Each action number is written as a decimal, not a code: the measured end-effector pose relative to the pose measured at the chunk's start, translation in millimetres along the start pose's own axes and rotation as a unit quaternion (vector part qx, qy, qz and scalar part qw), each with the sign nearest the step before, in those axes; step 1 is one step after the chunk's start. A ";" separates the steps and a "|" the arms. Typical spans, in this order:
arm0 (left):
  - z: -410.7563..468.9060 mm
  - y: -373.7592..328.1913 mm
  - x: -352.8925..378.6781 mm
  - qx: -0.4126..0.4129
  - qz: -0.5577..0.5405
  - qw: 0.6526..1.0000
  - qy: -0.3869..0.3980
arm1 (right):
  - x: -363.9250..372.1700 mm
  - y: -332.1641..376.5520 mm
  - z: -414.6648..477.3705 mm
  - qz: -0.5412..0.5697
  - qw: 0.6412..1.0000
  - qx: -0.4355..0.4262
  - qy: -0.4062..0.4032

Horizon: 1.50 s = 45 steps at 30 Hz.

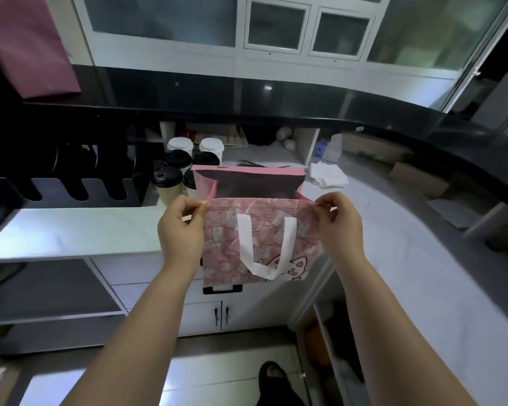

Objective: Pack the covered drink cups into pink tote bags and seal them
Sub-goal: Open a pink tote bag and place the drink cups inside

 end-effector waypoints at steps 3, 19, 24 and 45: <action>22.0 5.4 28.0 -0.001 0.006 1.000 0.021 | 5.9 -15.4 33.1 0.038 0.999 0.012 -0.014; 146.6 102.9 162.0 -0.068 0.041 0.996 -0.043 | 91.9 -83.7 233.7 0.129 0.990 0.003 0.062; 142.3 131.7 162.7 -0.110 0.004 0.991 -0.080 | 118.4 -100.5 243.4 0.147 0.984 -0.013 0.097; 165.3 88.8 159.1 0.035 0.292 0.950 0.101 | 123.8 29.1 235.8 -0.047 0.938 -0.341 0.039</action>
Point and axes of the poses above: each hand's wrist, its own z-axis towards the middle knuckle, its own x-axis out of the palm, y = z × x, the point moved 8 cm from there along z, towards the middle knuckle, and after that the axes turned 14 degrees about -z, right-handed, at the moved point
